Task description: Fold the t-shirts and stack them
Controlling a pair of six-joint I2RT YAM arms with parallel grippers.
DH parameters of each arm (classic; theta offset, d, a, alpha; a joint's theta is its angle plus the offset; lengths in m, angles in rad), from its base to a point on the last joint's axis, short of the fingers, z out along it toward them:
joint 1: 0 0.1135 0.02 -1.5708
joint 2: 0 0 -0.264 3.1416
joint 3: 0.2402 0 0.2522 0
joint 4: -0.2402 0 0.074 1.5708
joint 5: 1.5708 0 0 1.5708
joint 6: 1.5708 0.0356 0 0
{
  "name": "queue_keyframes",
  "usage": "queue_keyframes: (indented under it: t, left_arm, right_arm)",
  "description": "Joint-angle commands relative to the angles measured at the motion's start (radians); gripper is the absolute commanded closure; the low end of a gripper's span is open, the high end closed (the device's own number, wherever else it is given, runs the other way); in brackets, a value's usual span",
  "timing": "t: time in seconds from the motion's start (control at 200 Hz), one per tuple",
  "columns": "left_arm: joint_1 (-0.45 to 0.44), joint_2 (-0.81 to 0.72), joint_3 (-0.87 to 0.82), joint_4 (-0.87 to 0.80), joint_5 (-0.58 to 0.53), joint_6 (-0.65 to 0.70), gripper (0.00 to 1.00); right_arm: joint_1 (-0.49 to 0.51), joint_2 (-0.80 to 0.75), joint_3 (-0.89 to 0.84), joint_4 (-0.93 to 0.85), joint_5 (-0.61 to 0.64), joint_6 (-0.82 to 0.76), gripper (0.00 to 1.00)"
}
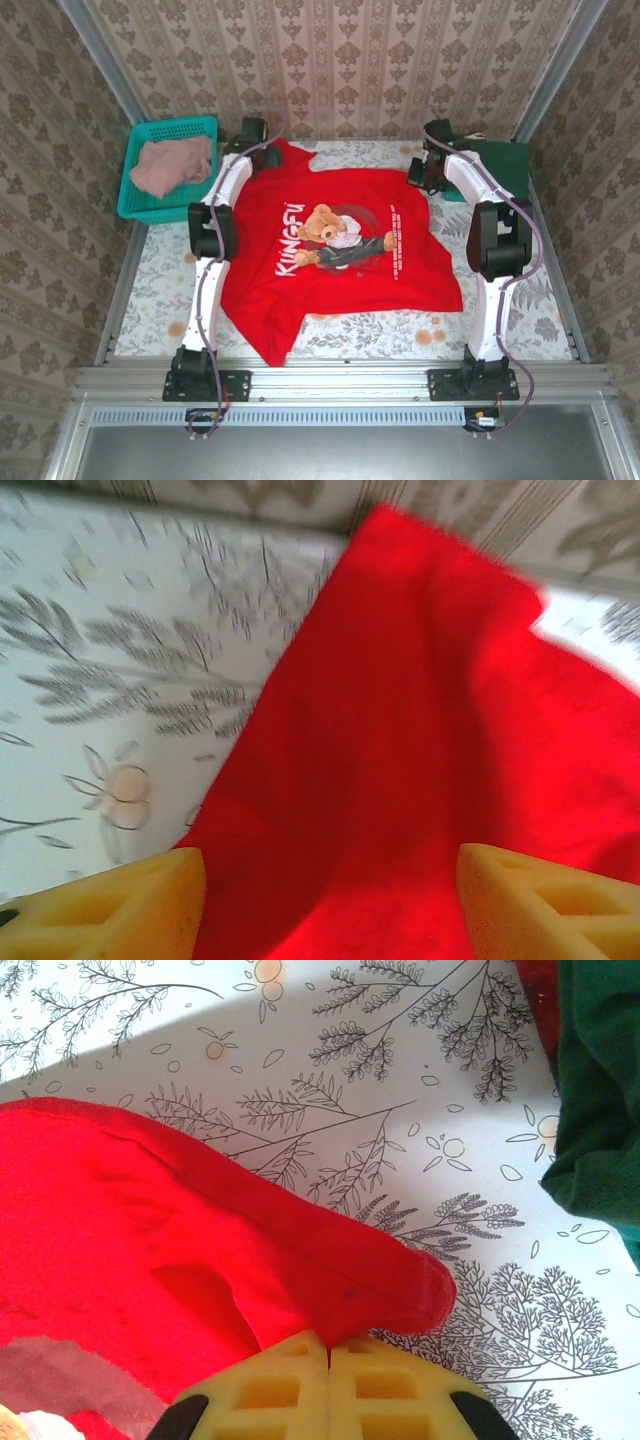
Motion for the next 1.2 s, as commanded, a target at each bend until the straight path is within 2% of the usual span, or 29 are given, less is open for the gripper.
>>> queue_keyframes:
  t: [0.0,0.245,0.295,0.38,0.44,0.615,0.64,0.665,0.69,0.71,0.77,0.8,0.835,0.905,0.96,1.085,1.165,1.195]
  left_arm:
    - [0.000,0.002,0.012,0.044,-0.003,-0.025,0.35]
    - [0.026,0.022,0.015,0.037,0.081,-0.084,0.58]
    - [0.030,0.024,0.016,0.028,0.092,-0.089,0.70]
    - [0.035,0.019,0.014,0.014,0.098,-0.086,0.85]
    - [0.039,0.000,0.006,0.014,0.103,-0.082,1.00]
    - [0.064,-0.093,-0.011,-0.010,0.141,-0.086,1.00]
    - [0.067,-0.109,-0.018,-0.024,0.146,-0.085,0.93]
    - [0.068,-0.127,-0.030,-0.040,0.157,-0.083,0.92]
    - [0.070,-0.151,-0.055,-0.046,0.165,-0.078,0.92]
    - [0.068,-0.173,-0.077,-0.049,0.169,-0.070,0.88]
    - [0.065,-0.261,-0.186,-0.056,0.167,-0.051,0.62]
    - [0.061,-0.316,-0.245,-0.054,0.154,-0.042,0.53]
    - [0.055,-0.389,-0.329,-0.048,0.125,-0.029,0.44]
    - [0.041,-0.559,-0.515,-0.007,0.072,0.006,0.16]
    - [0.027,-0.701,-0.666,0.013,0.020,0.012,0.02]
    - [-0.037,-1.056,-1.087,0.072,-0.038,-0.016,0.00]
    - [-0.129,-1.296,-1.371,0.081,-0.099,-0.076,0.00]
    - [-0.174,-1.389,-1.474,0.082,-0.114,-0.108,0.00]
  right_arm:
    - [0.007,-0.016,-0.032,0.010,-0.021,-0.024,1.00]
    - [0.005,-0.033,-0.074,0.029,-0.027,-0.024,1.00]
    - [0.005,-0.035,-0.080,0.034,-0.033,-0.023,1.00]
    - [0.005,-0.043,-0.085,0.034,-0.037,-0.023,1.00]
    - [0.005,-0.050,-0.084,0.031,-0.036,-0.027,1.00]
    - [0.001,-0.079,-0.081,0.010,-0.018,-0.042,1.00]
    - [0.001,-0.080,-0.082,0.005,-0.015,-0.046,1.00]
    - [0.001,-0.081,-0.082,-0.001,-0.013,-0.048,1.00]
    - [0.001,-0.082,-0.082,-0.009,-0.004,-0.048,0.91]
    - [0.001,-0.082,-0.082,-0.017,0.007,-0.045,0.85]
    - [0.001,-0.107,-0.094,-0.036,0.034,-0.037,0.74]
    - [0.001,-0.128,-0.105,-0.041,0.042,-0.036,0.64]
    - [0.001,-0.164,-0.129,-0.040,0.061,-0.031,0.47]
    - [0.005,-0.256,-0.199,-0.026,0.112,-0.024,0.36]
    - [0.007,-0.333,-0.267,-0.023,0.137,-0.019,0.25]
    - [0.025,-0.549,-0.530,-0.028,0.190,0.041,0.08]
    - [0.042,-0.721,-0.774,0.009,0.199,0.124,0.08]
    - [0.048,-0.790,-0.859,0.024,0.190,0.156,0.11]
